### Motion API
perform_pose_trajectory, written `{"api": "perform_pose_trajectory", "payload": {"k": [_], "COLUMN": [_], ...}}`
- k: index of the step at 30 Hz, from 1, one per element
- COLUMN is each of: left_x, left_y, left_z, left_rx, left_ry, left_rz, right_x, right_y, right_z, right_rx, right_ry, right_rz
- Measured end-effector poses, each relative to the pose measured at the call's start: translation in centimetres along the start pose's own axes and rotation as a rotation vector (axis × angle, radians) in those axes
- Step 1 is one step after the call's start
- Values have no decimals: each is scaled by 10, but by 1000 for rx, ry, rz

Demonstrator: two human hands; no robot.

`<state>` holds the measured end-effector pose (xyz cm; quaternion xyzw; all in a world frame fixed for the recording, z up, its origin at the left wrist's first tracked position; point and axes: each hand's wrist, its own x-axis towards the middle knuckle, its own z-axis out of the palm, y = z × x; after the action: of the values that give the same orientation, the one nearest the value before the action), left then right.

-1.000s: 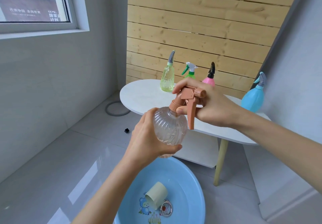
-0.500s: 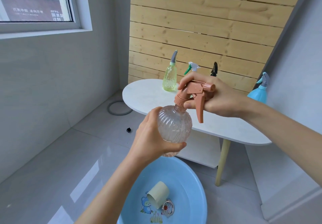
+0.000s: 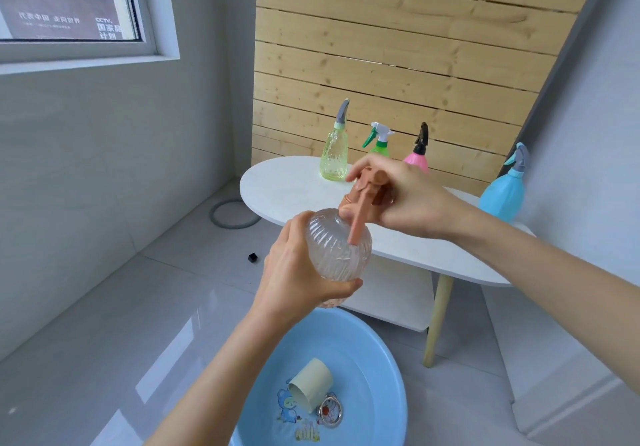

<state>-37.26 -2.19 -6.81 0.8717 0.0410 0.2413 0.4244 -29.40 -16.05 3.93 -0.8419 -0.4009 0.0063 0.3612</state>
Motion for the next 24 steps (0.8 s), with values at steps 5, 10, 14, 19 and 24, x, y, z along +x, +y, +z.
{"api": "perform_pose_trajectory", "payload": {"k": [5,10,14,19,24], "left_x": [2,0,0,1,1], "left_y": [-1,-1,0,2,3], "left_z": [0,3,4,4,6], "left_rx": [54,30,7,-23,-21], "left_ry": [-2,-25,-25,-6,-3], "left_rz": [0,-38,-30,-48,-58], "right_x": [-5,0,1,0,-3], "right_y": [5,-2,-8,-2,-3], "right_z": [6,-4,-14,1,10], "right_rx": [-489,-319,-116,-164,-138], "right_ry": [152,-99,-260,51,142], "right_rz": [45,72,108,80,72]}}
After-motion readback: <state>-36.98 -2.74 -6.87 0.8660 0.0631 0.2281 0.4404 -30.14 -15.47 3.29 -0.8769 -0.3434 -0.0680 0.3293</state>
